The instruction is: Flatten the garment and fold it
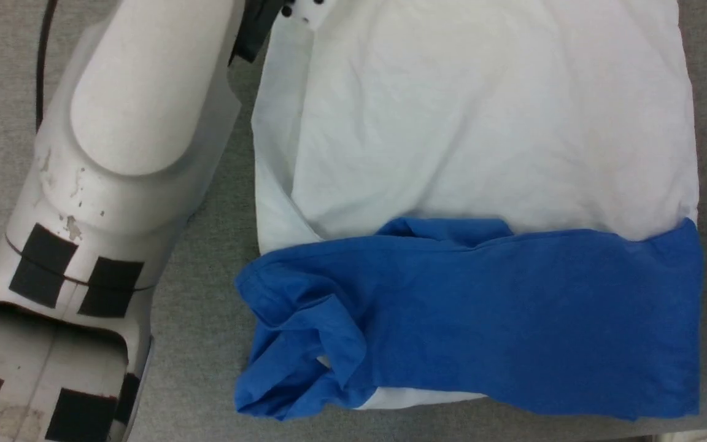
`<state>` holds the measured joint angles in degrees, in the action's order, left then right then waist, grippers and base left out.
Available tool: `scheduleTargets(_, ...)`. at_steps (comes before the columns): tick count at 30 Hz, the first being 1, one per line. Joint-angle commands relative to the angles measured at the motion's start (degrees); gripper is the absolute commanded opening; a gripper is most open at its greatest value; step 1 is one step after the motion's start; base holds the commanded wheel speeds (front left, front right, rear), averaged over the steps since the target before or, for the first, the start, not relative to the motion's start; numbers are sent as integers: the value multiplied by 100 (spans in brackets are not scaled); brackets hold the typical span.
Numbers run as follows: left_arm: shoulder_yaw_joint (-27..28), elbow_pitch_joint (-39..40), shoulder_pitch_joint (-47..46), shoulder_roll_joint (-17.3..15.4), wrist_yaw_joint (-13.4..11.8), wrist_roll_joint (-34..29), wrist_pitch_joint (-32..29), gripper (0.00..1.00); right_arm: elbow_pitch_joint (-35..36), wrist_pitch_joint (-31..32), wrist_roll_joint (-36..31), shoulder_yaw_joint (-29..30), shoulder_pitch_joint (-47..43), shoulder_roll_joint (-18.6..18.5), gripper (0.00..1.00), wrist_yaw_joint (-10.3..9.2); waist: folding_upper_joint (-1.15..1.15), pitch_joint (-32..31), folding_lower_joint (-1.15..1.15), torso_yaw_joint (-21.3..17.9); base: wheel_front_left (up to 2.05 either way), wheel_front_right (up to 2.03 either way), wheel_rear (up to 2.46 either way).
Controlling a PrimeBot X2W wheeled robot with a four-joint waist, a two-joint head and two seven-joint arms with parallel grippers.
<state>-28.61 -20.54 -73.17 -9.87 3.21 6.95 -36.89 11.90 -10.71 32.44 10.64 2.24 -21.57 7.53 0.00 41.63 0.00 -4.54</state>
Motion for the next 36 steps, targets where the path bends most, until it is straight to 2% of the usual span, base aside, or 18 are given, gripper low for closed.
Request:
scheduleTargets(1,-25,-30,76,19,-43,33,-59,100,-24,-44,40,-20,103,-26,100,-4,0,76,0,-57,0,0,0)
scheduleTargets(13,-64,168,229,-116,-203,56,-404,100,-154,-138,133,-119,250,-142,100,-4,0,251,0,-161,0,0,0)
scheduleTargets(14,-77,179,244,-127,-191,64,-410,41,-171,-144,142,-124,262,-153,100,-4,0,259,0,-172,0,0,0)
scheduleTargets(15,-91,191,255,-143,-183,62,-401,0,-187,-150,150,-128,274,-163,100,-4,0,266,0,-182,0,0,0)
scheduleTargets(18,-127,223,288,-207,-173,38,-299,0,-229,-168,176,-143,312,-190,100,-4,0,282,0,-211,0,0,0)
scheduleTargets(23,-72,272,407,-292,-336,-7,174,0,-309,-202,176,-135,306,-217,100,-4,0,196,0,-199,0,0,0)
scheduleTargets(29,194,455,720,-423,-552,171,685,0,-286,-173,85,-43,161,-192,100,-4,0,-185,0,-26,0,0,0)
scheduleTargets(36,455,803,1322,-619,-723,439,956,0,29,97,-5,124,-42,-220,100,-4,0,-612,0,253,0,0,0)
